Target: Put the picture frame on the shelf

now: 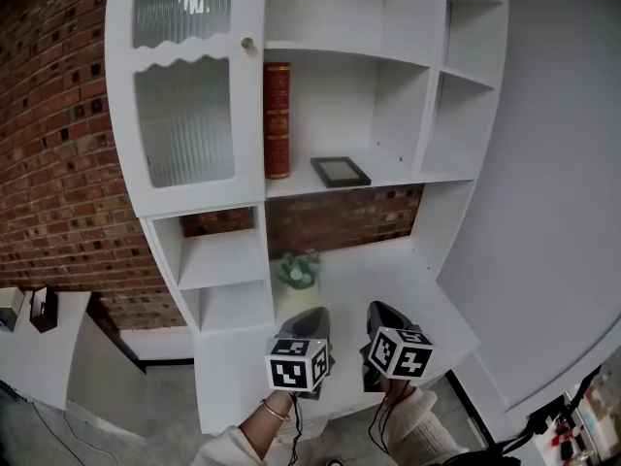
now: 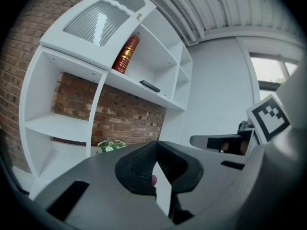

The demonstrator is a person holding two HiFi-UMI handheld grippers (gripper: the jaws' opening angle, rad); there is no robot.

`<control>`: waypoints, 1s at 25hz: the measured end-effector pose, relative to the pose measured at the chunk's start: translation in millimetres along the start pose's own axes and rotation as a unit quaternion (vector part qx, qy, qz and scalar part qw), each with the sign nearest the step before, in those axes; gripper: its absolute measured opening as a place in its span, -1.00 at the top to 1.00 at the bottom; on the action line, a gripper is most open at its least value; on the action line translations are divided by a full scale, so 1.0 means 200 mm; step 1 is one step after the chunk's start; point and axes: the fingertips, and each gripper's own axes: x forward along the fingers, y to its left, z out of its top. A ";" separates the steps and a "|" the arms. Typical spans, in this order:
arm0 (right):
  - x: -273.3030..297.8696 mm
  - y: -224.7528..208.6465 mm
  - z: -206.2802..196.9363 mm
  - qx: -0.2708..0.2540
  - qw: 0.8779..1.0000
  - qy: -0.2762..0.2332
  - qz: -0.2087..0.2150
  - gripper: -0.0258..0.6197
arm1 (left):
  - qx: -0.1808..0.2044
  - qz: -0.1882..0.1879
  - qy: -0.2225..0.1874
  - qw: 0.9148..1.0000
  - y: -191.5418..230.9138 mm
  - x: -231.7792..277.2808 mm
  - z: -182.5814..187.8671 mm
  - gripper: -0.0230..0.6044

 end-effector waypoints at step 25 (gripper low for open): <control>0.02 -0.03 -0.04 -0.005 0.999 0.015 0.034 0.85 | 0.011 0.031 0.002 0.999 -0.02 0.03 -0.03 0.91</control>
